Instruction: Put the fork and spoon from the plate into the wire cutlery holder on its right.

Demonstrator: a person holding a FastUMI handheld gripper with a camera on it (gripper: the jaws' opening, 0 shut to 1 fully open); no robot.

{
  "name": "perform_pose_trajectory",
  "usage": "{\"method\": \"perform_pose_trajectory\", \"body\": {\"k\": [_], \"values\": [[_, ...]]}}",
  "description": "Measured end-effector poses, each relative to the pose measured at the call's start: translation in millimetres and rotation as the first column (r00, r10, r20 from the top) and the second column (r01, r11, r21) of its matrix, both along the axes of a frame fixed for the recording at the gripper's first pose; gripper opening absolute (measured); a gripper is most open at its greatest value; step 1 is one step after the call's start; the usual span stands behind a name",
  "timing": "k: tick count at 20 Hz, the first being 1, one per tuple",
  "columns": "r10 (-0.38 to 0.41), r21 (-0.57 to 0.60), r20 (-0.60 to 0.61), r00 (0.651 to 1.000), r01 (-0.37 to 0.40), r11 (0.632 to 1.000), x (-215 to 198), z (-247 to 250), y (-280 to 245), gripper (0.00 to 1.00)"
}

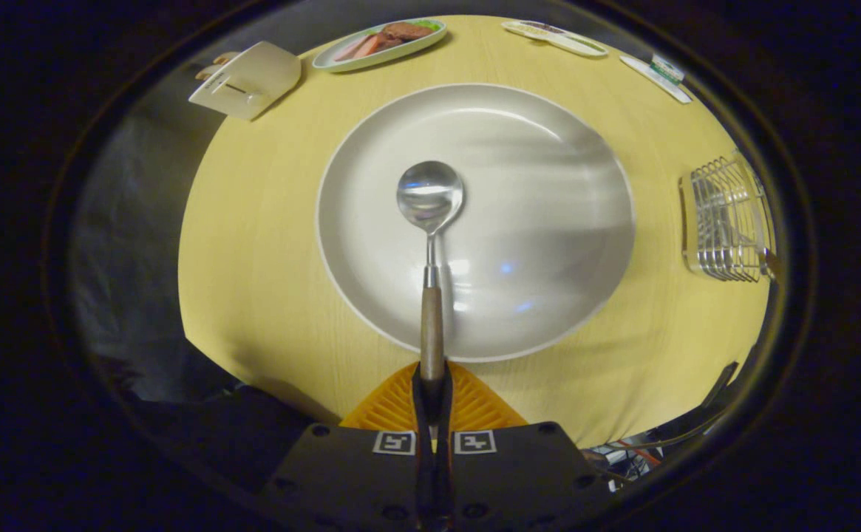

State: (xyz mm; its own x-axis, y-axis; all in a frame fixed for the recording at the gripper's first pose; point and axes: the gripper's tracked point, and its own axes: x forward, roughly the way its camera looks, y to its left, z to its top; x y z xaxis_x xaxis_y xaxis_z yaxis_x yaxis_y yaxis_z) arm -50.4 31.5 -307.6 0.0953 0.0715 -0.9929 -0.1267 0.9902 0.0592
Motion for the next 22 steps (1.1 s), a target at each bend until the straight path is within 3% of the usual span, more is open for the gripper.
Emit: {"method": "perform_pose_trajectory", "body": {"k": [6,11,15,22], "values": [[-0.022,0.106,0.003,1.000,0.022,0.994,-9.5,28.5,15.9,0.05],[-0.073,0.163,0.092,0.993,0.057,0.985,-1.4,84.2,10.1,0.05],[-0.130,0.166,0.174,0.976,0.101,0.981,8.8,133.7,-18.0,0.05],[-0.287,0.143,0.261,0.922,0.257,0.956,27.1,194.4,-109.6,0.05]]}}
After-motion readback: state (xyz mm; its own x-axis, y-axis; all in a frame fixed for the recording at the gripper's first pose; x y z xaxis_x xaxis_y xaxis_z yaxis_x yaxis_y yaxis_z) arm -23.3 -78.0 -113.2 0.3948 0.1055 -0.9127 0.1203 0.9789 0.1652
